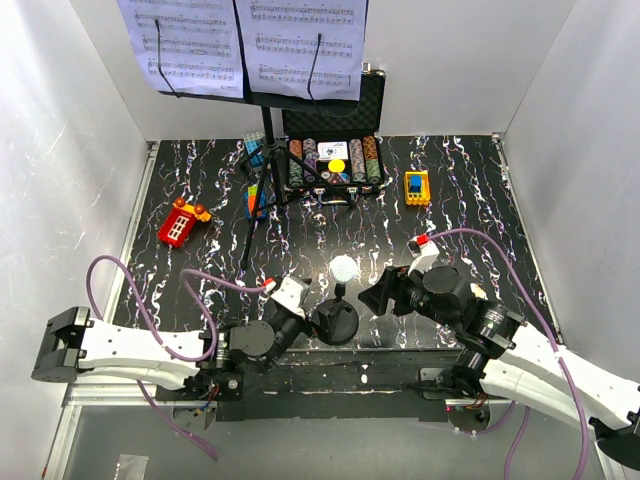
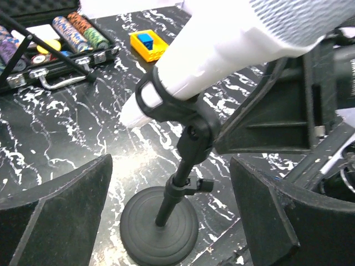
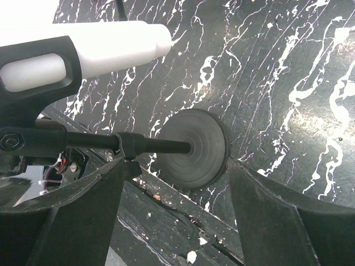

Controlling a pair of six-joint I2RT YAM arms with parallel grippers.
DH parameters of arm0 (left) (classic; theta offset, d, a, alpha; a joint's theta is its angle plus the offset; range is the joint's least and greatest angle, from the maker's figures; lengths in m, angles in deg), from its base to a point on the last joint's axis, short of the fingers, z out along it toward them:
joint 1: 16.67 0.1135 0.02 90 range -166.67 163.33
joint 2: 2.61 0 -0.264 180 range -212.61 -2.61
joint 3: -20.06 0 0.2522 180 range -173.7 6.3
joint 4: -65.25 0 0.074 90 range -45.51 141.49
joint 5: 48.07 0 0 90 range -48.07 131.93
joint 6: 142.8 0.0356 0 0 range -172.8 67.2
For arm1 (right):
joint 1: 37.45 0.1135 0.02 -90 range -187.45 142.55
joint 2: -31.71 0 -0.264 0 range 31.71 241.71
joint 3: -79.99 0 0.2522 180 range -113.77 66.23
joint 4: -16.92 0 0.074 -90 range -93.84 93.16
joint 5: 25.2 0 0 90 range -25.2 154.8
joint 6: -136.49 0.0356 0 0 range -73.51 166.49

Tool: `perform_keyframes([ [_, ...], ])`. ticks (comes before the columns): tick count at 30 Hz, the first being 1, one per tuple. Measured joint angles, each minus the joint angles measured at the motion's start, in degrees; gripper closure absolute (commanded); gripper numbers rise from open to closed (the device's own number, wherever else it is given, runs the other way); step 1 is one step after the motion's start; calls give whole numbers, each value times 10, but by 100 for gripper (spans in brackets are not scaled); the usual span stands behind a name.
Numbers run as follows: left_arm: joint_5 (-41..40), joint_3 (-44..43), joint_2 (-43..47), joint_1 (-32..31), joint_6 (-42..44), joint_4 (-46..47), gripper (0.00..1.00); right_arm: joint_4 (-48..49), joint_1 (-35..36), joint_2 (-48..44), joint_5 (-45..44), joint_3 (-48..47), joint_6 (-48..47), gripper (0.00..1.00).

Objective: Pack up the instrument practice props

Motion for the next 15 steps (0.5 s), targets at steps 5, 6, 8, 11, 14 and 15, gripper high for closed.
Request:
perform_keyframes([
  [5, 26, -10, -17, 0, 27, 48, 19, -4, -2, -5, -6, -1, -1, 18],
  [6, 29, -14, -27, 0, 34, 57, 21, -4, -2, -6, -7, -1, -1, 19],
  [8, 35, -23, -56, 0, 48, 81, 26, -5, -2, -7, -8, -2, -1, 19],
  [11, 28, -31, -96, 0, 66, 110, 32, -9, -2, -10, -8, -6, -1, 19],
  [14, 18, -34, -121, 0, 89, 137, 40, -16, -2, -15, -10, -10, 0, 19],
  [15, 14, -34, -124, 0, 97, 146, 44, -18, -2, -17, -10, -10, 0, 19],
])
